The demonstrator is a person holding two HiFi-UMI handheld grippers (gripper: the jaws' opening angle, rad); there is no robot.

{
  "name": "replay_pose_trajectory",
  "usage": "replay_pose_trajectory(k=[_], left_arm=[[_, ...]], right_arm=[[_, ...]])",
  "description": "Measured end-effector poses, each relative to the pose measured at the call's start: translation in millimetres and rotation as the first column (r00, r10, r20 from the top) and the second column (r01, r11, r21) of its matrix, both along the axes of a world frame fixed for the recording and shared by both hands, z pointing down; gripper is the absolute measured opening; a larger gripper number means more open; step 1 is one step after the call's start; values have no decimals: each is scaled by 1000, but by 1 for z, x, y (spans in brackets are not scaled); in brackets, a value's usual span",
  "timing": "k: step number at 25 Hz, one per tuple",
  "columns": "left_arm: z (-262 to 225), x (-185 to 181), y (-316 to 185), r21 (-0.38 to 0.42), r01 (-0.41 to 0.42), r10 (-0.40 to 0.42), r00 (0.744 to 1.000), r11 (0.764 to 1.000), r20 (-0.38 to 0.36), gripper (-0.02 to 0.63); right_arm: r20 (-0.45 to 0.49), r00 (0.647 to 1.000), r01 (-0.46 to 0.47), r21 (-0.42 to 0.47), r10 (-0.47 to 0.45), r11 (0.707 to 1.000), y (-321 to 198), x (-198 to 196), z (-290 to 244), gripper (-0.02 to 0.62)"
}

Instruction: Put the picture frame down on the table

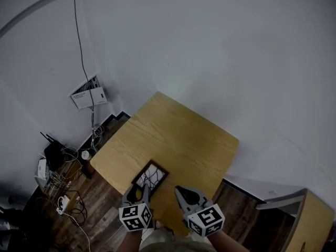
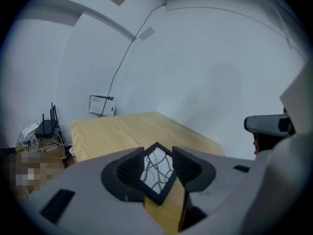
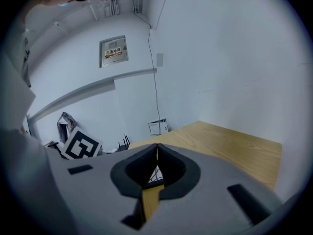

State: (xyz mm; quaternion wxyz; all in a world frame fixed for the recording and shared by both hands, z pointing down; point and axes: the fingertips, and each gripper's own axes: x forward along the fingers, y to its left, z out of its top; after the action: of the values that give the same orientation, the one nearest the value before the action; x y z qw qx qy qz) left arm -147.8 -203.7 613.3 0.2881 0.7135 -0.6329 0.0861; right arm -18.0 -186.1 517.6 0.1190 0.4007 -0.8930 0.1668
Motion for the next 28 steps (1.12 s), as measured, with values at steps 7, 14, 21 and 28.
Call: replay_pose_trajectory(k=[7,14,21,28], left_arm=[[-26,-3,24,53,2,-3,1000,999,18,23],[-50,-6,46,68,-15,15,1000,998,-7,6],[-71,-3,67,93,-70,69,998,993,15,3],[-82,3,85,97,-112,115,993,989,-16,3]], right_arm=[[5,999,-34,24,34,999,18,4,-8,0],[24,998,-51,50,50,997,37,5,-16,0],[28,998,-64,77,62,995,53,8,-29,0],[28,998,-62,116,59,991,63,10,-44,0]])
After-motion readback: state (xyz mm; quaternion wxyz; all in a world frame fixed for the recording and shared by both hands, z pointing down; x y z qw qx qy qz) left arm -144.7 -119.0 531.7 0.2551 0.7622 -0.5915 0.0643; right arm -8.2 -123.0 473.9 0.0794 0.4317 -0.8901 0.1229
